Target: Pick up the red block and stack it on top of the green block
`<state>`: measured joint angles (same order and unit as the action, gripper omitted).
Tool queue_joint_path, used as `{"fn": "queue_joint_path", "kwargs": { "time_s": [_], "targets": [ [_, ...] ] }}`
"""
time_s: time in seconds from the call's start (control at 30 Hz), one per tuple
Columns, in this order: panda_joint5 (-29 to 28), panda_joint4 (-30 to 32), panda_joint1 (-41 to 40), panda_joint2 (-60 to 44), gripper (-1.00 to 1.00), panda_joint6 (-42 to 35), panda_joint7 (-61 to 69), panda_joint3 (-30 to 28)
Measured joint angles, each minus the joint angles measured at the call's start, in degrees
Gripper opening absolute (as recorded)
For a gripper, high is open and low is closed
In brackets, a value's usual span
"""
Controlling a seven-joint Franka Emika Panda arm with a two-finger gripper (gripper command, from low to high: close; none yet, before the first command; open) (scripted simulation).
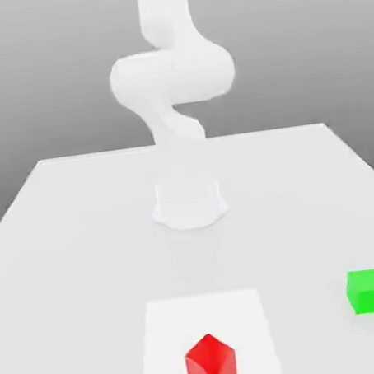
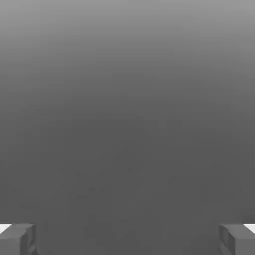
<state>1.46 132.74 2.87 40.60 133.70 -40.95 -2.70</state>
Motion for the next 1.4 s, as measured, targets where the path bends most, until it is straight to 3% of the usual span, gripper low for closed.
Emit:
{"fn": "queue_joint_path", "kwargs": {
  "time_s": [0.47,0.67,0.87,1.0,1.03,1.23,1.4],
  "targets": [
    [9.7,5.3,10.4,-29.8,0.0,10.4,28.6,-9.3],
    [10.3,7.6,11.4,-41.8,0.0,15.2,38.2,-9.6],
    [5.8,9.7,11.2,-52.6,0.0,21.0,43.3,-10.1],
    [9.2,8.6,9.2,-60.9,0.0,27.4,46.5,-7.4],
    [9.8,8.4,8.6,-62.2,-1.0,28.6,46.9,-6.7],
    [10.1,8.3,8.3,-62.9,-1.0,29.0,47.1,-6.4],
    [5.8,9.6,10.3,-55.1,-1.0,22.7,44.0,-9.2]
  ]
}}
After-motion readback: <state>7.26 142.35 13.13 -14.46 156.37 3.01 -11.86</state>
